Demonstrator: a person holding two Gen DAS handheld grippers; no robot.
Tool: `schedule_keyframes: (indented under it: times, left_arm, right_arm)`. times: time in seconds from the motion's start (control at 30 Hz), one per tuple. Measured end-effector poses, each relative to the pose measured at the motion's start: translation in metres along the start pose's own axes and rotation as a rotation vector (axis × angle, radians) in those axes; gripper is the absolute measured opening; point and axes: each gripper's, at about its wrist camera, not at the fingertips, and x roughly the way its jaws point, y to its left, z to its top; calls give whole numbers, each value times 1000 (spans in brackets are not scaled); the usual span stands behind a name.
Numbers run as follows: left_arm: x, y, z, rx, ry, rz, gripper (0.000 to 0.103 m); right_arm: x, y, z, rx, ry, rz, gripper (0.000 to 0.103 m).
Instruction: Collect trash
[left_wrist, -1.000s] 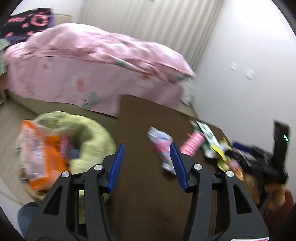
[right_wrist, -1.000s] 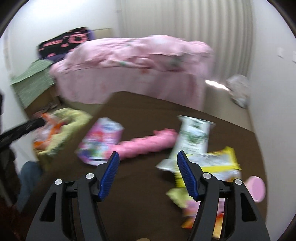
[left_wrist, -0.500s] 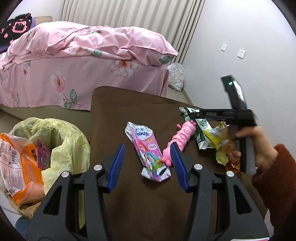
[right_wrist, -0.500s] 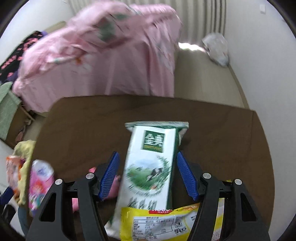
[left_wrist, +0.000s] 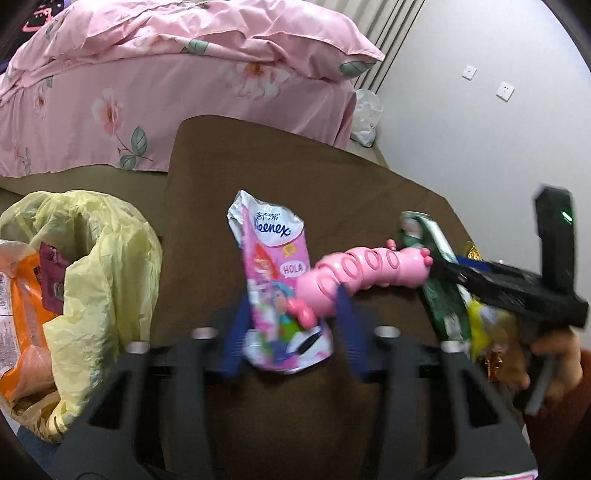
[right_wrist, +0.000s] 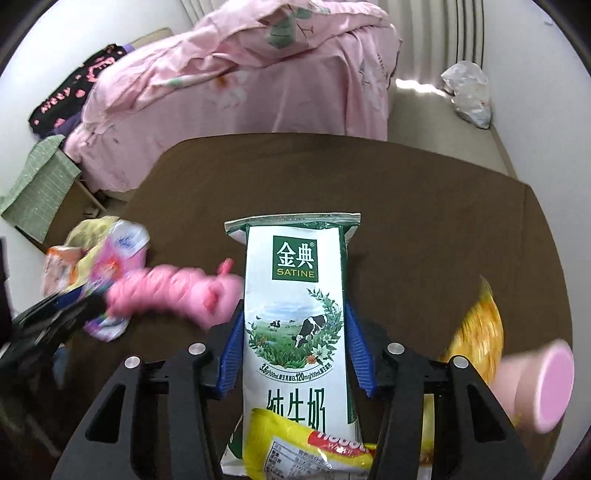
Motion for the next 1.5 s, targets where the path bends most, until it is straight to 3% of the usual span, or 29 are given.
schedule_keyframes:
  times: [0.1, 0.37, 0.5, 0.57, 0.63, 0.77, 1.07, 1.23, 1.33, 1.5]
  left_arm:
    - [-8, 0, -9, 6, 11, -16, 11]
    - [-37, -17, -61, 79, 98, -119, 10]
    - [-51, -31, -86, 137, 131, -177, 10]
    - [-57, -31, -93, 143, 126, -170, 15]
    - [-62, -28, -94, 128, 109, -151, 27]
    - [-73, -21, -87, 88, 61, -132, 38]
    - [-79, -28, -78, 117, 37, -80, 42]
    - [-77, -31, -81, 111, 40, -80, 42]
    - [-76, -33, -85, 117, 40, -76, 42]
    - [-71, -34, -90, 121, 55, -83, 42]
  right_arm:
    - [-18, 3, -22, 3, -29, 13, 48]
    - [-55, 16, -69, -10, -83, 16, 47]
    - [-87, 19, -84, -7, -196, 42, 47]
    - [-101, 22, -90, -1, -241, 68, 47]
    - [-115, 27, -99, -4, -298, 70, 47]
    - [-127, 36, -108, -35, -336, 39, 47]
    - [-113, 44, -137, -74, -222, -22, 47]
    - [-100, 41, -147, -76, -136, -1, 48]
    - [-94, 43, -148, -90, -101, -9, 54]
    - [-79, 44, -133, -97, -33, 13, 56]
